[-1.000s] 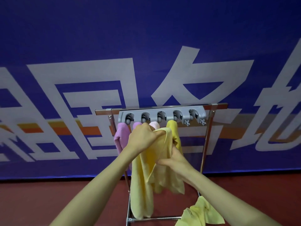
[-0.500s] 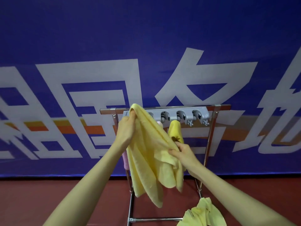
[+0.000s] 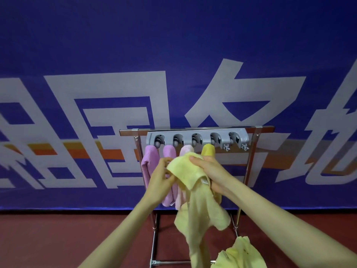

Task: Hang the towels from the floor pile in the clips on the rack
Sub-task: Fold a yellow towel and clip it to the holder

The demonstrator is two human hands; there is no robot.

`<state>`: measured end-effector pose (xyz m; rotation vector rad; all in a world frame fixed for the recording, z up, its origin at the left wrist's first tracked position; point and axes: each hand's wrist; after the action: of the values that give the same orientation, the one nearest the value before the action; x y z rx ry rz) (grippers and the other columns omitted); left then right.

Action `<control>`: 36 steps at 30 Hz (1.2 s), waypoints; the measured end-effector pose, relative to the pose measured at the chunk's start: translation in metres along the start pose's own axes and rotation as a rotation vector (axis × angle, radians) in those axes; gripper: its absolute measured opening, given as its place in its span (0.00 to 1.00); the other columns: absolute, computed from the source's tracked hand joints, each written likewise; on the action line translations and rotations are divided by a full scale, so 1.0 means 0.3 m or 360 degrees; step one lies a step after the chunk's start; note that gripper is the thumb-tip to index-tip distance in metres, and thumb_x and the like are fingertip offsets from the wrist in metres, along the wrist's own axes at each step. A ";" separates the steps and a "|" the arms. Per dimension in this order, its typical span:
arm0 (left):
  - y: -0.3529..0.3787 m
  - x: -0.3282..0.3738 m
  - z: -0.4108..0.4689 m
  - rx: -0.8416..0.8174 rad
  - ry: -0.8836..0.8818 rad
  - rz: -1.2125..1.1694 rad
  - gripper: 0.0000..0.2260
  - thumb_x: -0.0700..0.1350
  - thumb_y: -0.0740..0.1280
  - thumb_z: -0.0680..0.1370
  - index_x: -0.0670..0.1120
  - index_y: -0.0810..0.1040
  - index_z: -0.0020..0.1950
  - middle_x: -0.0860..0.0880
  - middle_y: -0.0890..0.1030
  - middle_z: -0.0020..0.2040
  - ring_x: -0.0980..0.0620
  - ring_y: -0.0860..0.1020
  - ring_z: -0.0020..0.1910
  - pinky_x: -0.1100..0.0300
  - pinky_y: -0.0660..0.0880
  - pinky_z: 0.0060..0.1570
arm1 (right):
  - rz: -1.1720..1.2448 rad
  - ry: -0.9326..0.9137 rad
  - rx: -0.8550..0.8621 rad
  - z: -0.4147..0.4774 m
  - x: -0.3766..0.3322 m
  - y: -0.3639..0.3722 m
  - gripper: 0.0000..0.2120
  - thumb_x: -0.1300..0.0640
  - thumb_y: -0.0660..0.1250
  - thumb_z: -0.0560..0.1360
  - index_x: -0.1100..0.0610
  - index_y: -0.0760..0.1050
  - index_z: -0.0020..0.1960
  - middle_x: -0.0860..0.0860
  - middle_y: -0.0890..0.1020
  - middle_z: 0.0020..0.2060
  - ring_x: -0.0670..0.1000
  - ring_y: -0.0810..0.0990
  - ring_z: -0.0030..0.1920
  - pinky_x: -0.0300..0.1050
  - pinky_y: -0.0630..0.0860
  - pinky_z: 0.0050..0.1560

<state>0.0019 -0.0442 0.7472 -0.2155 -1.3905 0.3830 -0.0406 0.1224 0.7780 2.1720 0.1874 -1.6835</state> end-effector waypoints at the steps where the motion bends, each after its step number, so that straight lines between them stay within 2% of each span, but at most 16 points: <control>1: 0.008 -0.006 -0.011 -0.0014 0.0090 -0.0008 0.16 0.39 0.65 0.74 0.50 0.71 0.60 0.55 0.77 0.56 0.59 0.76 0.51 0.67 0.73 0.50 | -0.0010 0.0017 -0.0028 0.003 0.005 0.002 0.13 0.58 0.63 0.78 0.67 0.78 0.55 0.64 0.82 0.50 0.55 0.82 0.48 0.47 0.78 0.51; 3: 0.021 -0.008 -0.026 0.0011 0.0201 -0.0048 0.19 0.41 0.66 0.71 0.55 0.70 0.60 0.58 0.75 0.58 0.59 0.75 0.56 0.66 0.73 0.54 | -0.0002 0.0061 -0.0100 0.008 0.014 0.001 0.10 0.59 0.63 0.78 0.65 0.79 0.50 0.60 0.84 0.43 0.51 0.84 0.41 0.41 0.80 0.42; 5: 0.032 -0.003 -0.029 0.0104 0.0305 -0.0043 0.17 0.40 0.66 0.72 0.53 0.72 0.58 0.60 0.75 0.55 0.54 0.75 0.56 0.63 0.73 0.55 | 0.0013 0.0092 -0.0106 0.011 0.021 -0.005 0.10 0.60 0.63 0.78 0.65 0.79 0.51 0.59 0.83 0.43 0.52 0.84 0.42 0.42 0.80 0.43; 8: 0.035 0.046 -0.029 0.0221 0.0432 -0.0079 0.09 0.39 0.65 0.74 0.51 0.75 0.51 0.60 0.78 0.49 0.55 0.77 0.50 0.63 0.73 0.51 | -0.0034 0.0136 -0.0050 0.017 0.029 -0.012 0.13 0.58 0.66 0.76 0.68 0.79 0.54 0.61 0.81 0.45 0.56 0.80 0.46 0.48 0.76 0.48; 12: 0.044 0.103 -0.020 0.0150 0.0356 -0.0235 0.09 0.37 0.61 0.77 0.51 0.75 0.45 0.58 0.81 0.40 0.61 0.78 0.40 0.65 0.75 0.43 | -0.0023 0.0202 -0.0062 0.006 0.037 -0.024 0.15 0.58 0.65 0.72 0.66 0.76 0.54 0.60 0.76 0.39 0.55 0.77 0.40 0.47 0.72 0.42; 16: 0.064 0.131 0.016 0.0157 0.0238 -0.0232 0.13 0.40 0.58 0.80 0.47 0.69 0.35 0.52 0.71 0.32 0.55 0.68 0.34 0.54 0.66 0.36 | -0.0051 0.0209 -0.0061 -0.009 0.043 -0.052 0.18 0.56 0.63 0.75 0.69 0.76 0.57 0.63 0.78 0.47 0.58 0.78 0.47 0.53 0.74 0.53; 17: 0.065 0.146 0.025 0.0169 0.0245 -0.0227 0.15 0.41 0.59 0.81 0.47 0.67 0.34 0.51 0.68 0.31 0.55 0.66 0.33 0.54 0.64 0.35 | -0.0086 0.0213 -0.0066 -0.013 0.045 -0.060 0.18 0.55 0.64 0.75 0.67 0.78 0.56 0.64 0.79 0.49 0.59 0.78 0.49 0.55 0.74 0.57; 19: 0.056 0.182 0.043 0.0200 0.0287 -0.0218 0.18 0.45 0.60 0.81 0.48 0.66 0.31 0.51 0.65 0.29 0.55 0.63 0.31 0.57 0.61 0.33 | -0.0139 0.0189 -0.0090 -0.021 0.051 -0.073 0.14 0.52 0.66 0.74 0.60 0.82 0.52 0.61 0.82 0.51 0.59 0.80 0.53 0.57 0.73 0.64; 21: 0.038 0.222 0.062 0.0243 0.0313 -0.0239 0.19 0.47 0.61 0.81 0.47 0.64 0.30 0.52 0.62 0.26 0.56 0.61 0.28 0.60 0.58 0.29 | -0.0088 0.0147 -0.0115 -0.033 0.064 -0.085 0.11 0.54 0.64 0.77 0.57 0.82 0.55 0.58 0.83 0.54 0.56 0.81 0.56 0.53 0.75 0.63; 23: 0.018 0.250 0.084 0.0285 0.0275 -0.0294 0.21 0.49 0.61 0.81 0.44 0.64 0.29 0.54 0.61 0.24 0.58 0.59 0.25 0.65 0.56 0.26 | -0.0017 0.0067 -0.0111 -0.051 0.068 -0.086 0.13 0.54 0.60 0.80 0.56 0.80 0.59 0.56 0.83 0.56 0.53 0.81 0.57 0.48 0.75 0.62; 25: -0.001 0.265 0.104 0.0297 0.0240 -0.0290 0.22 0.51 0.61 0.80 0.43 0.65 0.29 0.55 0.62 0.23 0.61 0.59 0.22 0.69 0.57 0.24 | 0.0034 -0.0037 -0.0128 -0.068 0.072 -0.079 0.14 0.49 0.62 0.78 0.56 0.80 0.57 0.52 0.84 0.52 0.51 0.81 0.54 0.45 0.74 0.59; 27: -0.015 0.273 0.116 0.0331 0.0225 -0.0188 0.23 0.52 0.61 0.80 0.44 0.64 0.27 0.55 0.64 0.22 0.61 0.62 0.20 0.72 0.59 0.23 | 0.0068 -0.0119 -0.0168 -0.083 0.074 -0.071 0.19 0.43 0.68 0.73 0.56 0.79 0.55 0.52 0.82 0.47 0.50 0.79 0.48 0.43 0.73 0.52; 30: -0.032 0.278 0.128 0.0345 0.0190 -0.0080 0.23 0.55 0.62 0.79 0.46 0.66 0.26 0.50 0.67 0.24 0.62 0.65 0.20 0.74 0.60 0.22 | -0.0123 -0.0297 -0.0166 -0.088 0.074 -0.047 0.21 0.49 0.70 0.69 0.59 0.75 0.57 0.54 0.81 0.49 0.50 0.80 0.50 0.44 0.75 0.54; 32: -0.037 0.277 0.132 0.0322 0.0195 0.0006 0.24 0.58 0.62 0.77 0.46 0.68 0.26 0.49 0.69 0.24 0.60 0.66 0.21 0.72 0.61 0.22 | -0.0272 -0.0425 -0.0091 -0.088 0.072 -0.008 0.19 0.56 0.73 0.67 0.57 0.75 0.56 0.54 0.81 0.49 0.49 0.80 0.50 0.42 0.75 0.56; 34: -0.038 0.273 0.133 0.0326 0.0213 0.0102 0.25 0.62 0.63 0.74 0.45 0.69 0.25 0.48 0.69 0.24 0.59 0.66 0.22 0.69 0.62 0.23 | -0.0321 -0.0549 0.0038 -0.080 0.073 0.036 0.14 0.63 0.74 0.69 0.54 0.75 0.51 0.50 0.81 0.45 0.46 0.80 0.46 0.37 0.76 0.52; 36: -0.038 0.269 0.135 0.0351 0.0206 0.0173 0.29 0.65 0.64 0.72 0.40 0.71 0.26 0.43 0.70 0.24 0.56 0.67 0.25 0.64 0.64 0.26 | -0.0362 -0.0630 0.0195 -0.066 0.075 0.069 0.10 0.62 0.73 0.71 0.53 0.75 0.48 0.48 0.83 0.42 0.44 0.80 0.43 0.36 0.76 0.47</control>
<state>-0.0257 -0.0266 0.8320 -0.1323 -1.2020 0.5991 -0.0097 0.1080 0.7653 1.9048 0.2326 -2.2676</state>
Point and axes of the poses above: each hand's wrist, its own z-axis towards the middle knuckle, its own y-axis out of the palm, x = y × z
